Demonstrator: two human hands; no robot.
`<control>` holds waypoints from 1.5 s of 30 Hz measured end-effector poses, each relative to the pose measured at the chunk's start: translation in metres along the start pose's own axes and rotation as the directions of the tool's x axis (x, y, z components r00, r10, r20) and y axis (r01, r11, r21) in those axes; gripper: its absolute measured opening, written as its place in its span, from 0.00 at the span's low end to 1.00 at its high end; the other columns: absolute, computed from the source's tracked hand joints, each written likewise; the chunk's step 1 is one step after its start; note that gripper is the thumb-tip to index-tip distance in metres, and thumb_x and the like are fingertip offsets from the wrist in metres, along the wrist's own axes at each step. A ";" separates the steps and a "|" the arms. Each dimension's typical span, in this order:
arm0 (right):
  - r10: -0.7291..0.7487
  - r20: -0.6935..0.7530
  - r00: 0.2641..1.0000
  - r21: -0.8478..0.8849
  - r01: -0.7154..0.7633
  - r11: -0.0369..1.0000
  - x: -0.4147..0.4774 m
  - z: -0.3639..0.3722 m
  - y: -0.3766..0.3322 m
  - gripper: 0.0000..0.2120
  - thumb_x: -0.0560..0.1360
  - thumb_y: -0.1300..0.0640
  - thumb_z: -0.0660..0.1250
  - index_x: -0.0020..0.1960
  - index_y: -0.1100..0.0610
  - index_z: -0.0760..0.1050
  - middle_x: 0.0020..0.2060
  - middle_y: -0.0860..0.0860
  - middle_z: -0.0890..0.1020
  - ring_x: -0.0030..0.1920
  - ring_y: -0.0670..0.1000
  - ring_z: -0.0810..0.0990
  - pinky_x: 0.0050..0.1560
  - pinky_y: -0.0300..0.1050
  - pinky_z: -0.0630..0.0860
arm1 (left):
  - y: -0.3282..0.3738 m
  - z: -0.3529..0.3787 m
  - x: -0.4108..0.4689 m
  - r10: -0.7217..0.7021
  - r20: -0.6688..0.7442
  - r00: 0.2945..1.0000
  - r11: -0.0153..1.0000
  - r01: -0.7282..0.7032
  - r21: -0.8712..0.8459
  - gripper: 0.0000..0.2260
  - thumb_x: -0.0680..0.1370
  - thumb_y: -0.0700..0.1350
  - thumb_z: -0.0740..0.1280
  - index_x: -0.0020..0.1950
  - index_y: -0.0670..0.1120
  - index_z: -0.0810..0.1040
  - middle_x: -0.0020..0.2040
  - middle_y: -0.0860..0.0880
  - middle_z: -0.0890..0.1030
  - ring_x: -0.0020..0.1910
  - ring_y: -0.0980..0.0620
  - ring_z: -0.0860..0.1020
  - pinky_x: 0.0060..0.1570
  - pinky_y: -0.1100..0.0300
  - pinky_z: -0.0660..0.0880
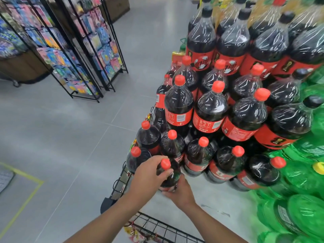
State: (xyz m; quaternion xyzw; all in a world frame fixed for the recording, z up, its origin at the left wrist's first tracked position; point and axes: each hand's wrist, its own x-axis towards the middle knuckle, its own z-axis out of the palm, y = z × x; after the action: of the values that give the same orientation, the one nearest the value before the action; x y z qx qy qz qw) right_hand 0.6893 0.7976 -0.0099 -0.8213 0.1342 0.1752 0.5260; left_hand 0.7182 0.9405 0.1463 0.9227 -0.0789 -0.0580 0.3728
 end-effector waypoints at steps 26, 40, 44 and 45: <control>-0.119 -0.631 0.767 -0.383 -0.174 0.907 -0.198 -0.122 -0.051 0.31 0.75 0.48 0.74 0.73 0.57 0.69 0.69 0.55 0.72 0.70 0.58 0.71 0.69 0.49 0.67 | 0.053 -0.013 0.003 0.593 0.271 0.758 0.695 -0.652 0.303 0.21 0.74 0.47 0.78 0.65 0.48 0.80 0.67 0.47 0.79 0.72 0.41 0.73 0.69 0.46 0.73; 0.024 -0.953 0.302 -0.128 -0.474 0.871 -0.466 -0.143 0.009 0.32 0.81 0.32 0.56 0.77 0.51 0.66 0.77 0.48 0.66 0.78 0.51 0.61 0.77 0.52 0.63 | 0.192 0.098 -0.166 0.845 0.446 0.296 0.401 -0.902 -0.160 0.33 0.78 0.67 0.50 0.78 0.53 0.69 0.81 0.50 0.67 0.81 0.47 0.62 0.79 0.49 0.62; 0.174 -0.965 0.194 0.049 -0.520 0.853 -0.536 -0.125 0.052 0.44 0.73 0.25 0.45 0.79 0.51 0.64 0.79 0.48 0.63 0.79 0.50 0.58 0.78 0.52 0.60 | 0.224 0.145 -0.235 0.855 0.498 0.143 0.313 -0.908 -0.278 0.32 0.80 0.65 0.48 0.77 0.51 0.71 0.80 0.50 0.68 0.80 0.47 0.64 0.77 0.50 0.63; 0.203 -0.965 0.164 0.086 -0.535 0.841 -0.554 -0.120 0.066 0.44 0.73 0.25 0.45 0.79 0.51 0.64 0.79 0.49 0.63 0.79 0.50 0.59 0.79 0.51 0.59 | 0.231 0.158 -0.253 0.851 0.514 0.109 0.301 -0.903 -0.306 0.31 0.80 0.64 0.50 0.76 0.50 0.73 0.79 0.48 0.69 0.79 0.46 0.66 0.76 0.50 0.65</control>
State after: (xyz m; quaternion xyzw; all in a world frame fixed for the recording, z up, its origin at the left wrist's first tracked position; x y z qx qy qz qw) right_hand 0.1801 0.6813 0.2199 -0.7608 0.5929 -0.2118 0.1576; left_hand 0.4203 0.7167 0.2068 0.6371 -0.7218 -0.1081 0.2480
